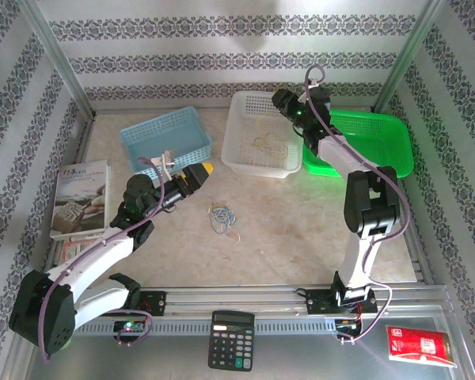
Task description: Untangle the cables
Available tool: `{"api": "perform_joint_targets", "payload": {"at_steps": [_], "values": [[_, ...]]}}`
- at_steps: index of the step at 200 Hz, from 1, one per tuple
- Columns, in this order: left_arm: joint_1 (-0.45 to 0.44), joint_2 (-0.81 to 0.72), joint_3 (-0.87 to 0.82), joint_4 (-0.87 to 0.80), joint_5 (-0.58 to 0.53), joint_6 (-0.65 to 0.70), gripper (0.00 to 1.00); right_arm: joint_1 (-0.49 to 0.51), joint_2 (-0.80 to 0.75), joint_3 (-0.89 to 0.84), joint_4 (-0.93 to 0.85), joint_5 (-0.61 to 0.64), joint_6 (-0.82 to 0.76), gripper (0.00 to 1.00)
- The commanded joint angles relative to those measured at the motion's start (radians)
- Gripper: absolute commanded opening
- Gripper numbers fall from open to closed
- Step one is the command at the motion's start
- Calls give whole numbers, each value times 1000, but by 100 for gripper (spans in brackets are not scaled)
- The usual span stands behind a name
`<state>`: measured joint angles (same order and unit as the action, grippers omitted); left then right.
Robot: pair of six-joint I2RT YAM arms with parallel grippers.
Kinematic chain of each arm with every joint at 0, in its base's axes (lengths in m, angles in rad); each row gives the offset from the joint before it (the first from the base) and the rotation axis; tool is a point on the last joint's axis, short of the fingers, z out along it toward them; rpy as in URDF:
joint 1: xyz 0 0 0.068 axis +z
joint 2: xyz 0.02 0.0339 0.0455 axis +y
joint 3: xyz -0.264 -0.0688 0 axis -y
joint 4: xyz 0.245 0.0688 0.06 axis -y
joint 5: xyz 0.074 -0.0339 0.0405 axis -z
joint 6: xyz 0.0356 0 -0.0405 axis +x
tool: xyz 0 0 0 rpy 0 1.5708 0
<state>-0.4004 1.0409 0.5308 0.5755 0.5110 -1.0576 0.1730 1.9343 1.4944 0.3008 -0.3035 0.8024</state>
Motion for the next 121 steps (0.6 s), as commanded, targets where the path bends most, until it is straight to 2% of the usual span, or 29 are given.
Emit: {"api": "perform_joint_targets", "payload": {"at_steps": [1, 70, 121], "values": [[-9, -37, 30, -49, -8, 40, 100, 10, 4, 57, -43, -8, -43, 52], [-9, -76, 5, -127, -25, 71, 100, 30, -195, -127, -35, -59, -71, 54], [-8, -117, -18, -256, -71, 104, 100, 141, -416, -349, -60, -63, -131, 55]]}}
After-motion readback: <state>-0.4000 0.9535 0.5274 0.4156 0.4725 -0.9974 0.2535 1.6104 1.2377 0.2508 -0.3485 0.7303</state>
